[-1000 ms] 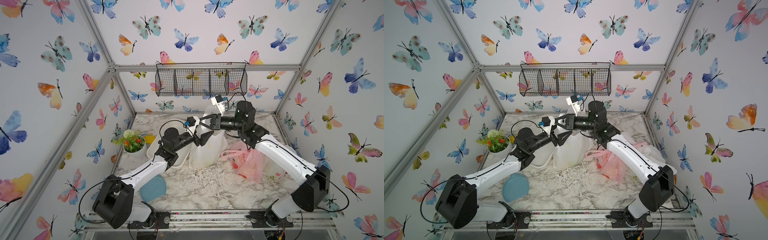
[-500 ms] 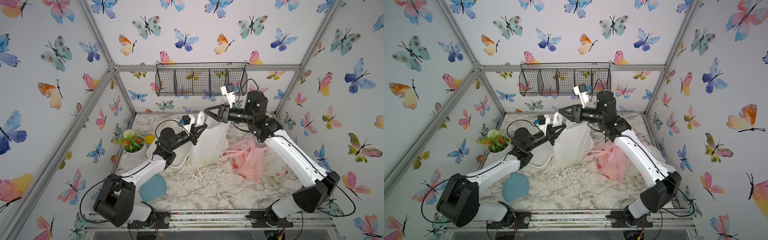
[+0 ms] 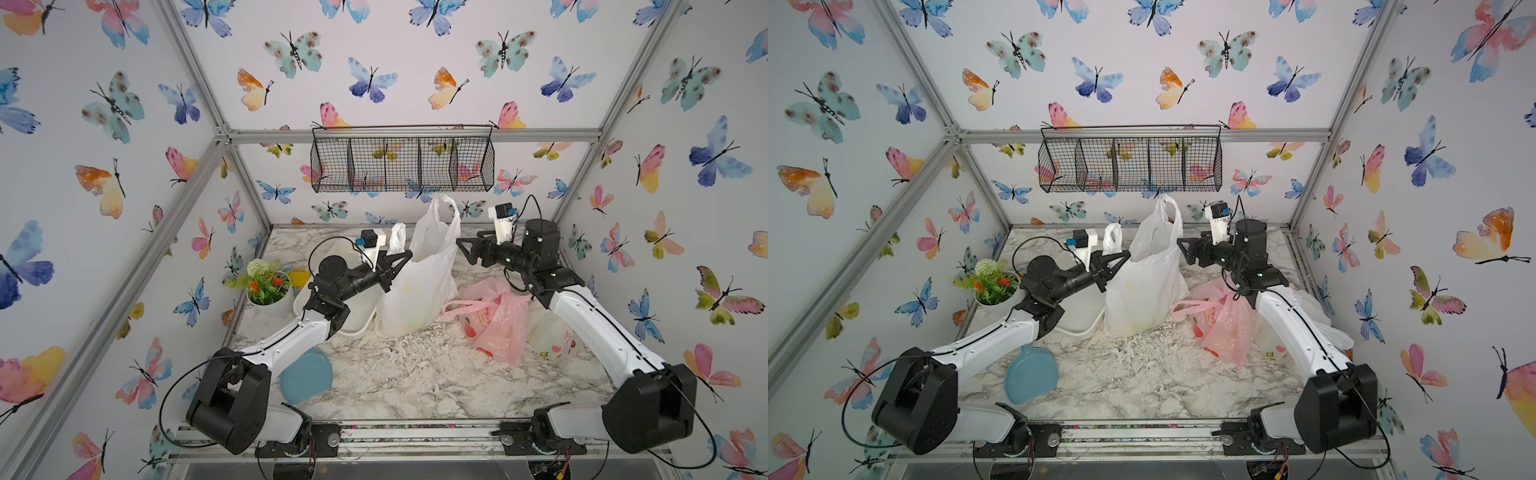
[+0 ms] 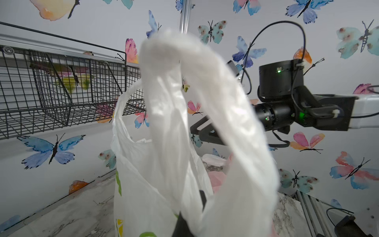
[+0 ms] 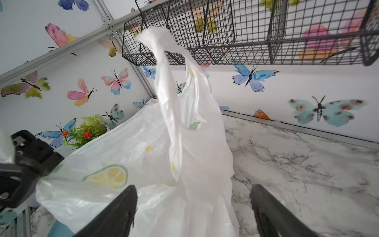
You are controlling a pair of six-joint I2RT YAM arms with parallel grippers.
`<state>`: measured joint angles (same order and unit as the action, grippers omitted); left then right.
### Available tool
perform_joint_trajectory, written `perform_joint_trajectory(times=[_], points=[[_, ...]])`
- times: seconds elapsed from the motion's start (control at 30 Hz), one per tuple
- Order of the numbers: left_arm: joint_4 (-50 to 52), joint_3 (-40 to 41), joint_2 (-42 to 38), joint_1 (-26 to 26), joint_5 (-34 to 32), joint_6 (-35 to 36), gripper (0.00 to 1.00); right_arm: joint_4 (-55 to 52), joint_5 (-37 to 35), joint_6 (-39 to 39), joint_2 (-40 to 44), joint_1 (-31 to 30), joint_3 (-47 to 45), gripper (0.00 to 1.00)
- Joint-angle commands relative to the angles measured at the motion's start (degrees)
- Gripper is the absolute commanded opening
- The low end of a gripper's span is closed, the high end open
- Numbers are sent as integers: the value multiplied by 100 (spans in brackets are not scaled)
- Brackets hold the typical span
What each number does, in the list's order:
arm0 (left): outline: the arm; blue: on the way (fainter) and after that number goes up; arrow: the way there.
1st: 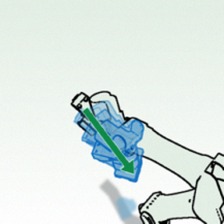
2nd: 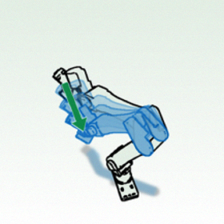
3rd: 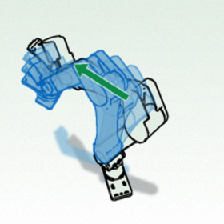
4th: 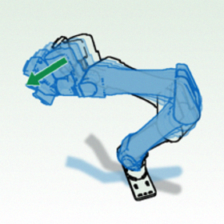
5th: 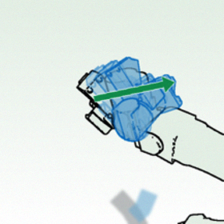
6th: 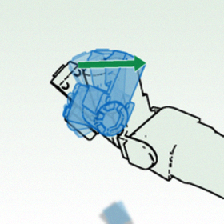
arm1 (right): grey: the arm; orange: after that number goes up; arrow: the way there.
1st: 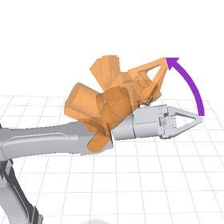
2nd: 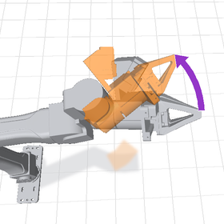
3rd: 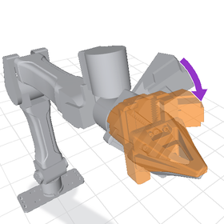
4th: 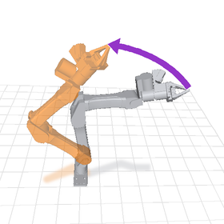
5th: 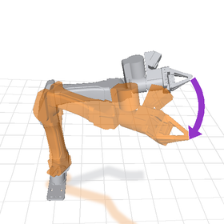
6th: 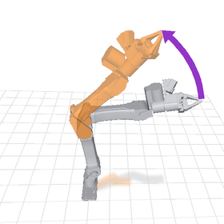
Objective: Place the pears into plastic bags & tie knots
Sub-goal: Adjust the plastic bag at the center of the board.
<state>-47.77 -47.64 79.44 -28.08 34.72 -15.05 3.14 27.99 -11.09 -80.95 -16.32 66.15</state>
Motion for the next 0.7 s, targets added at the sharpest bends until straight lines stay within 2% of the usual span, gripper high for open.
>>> perform_joint_trajectory(times=[0.0, 0.07, 0.13, 0.2, 0.23, 0.37, 0.4, 0.47, 0.67], points=[[-151, 62, -141, 33, 279, -285, 0, 1546, 684, -299, -531, 14, 186, 90], [-171, 40, -150, 30, 343, -347, 0, 1832, 959, -562, -969, 5, 439, 89], [-140, 3, -171, 31, 408, -367, 0, 2097, 761, -833, -1333, -8, 572, 86], [-79, -26, -215, 39, 459, -369, 0, 2207, 586, -860, -1538, -3, 636, 77], [-85, -18, -232, 41, 494, -371, 0, 2327, 620, -898, -1567, 5, 612, 69], [77, -47, -286, 156, 520, -347, 0, 2684, 1200, -1235, -1422, -3, 506, 25], [124, -81, -306, 231, 496, -372, 0, 2741, 1257, -1255, -1261, -3, 390, 16], [137, -158, -308, 402, 490, -519, 0, 2795, 1255, -1270, -912, -14, 151, 4], [268, -528, -354, 800, 636, -1046, 0, 2149, 1304, -1098, 276, -259, -349, 3]])
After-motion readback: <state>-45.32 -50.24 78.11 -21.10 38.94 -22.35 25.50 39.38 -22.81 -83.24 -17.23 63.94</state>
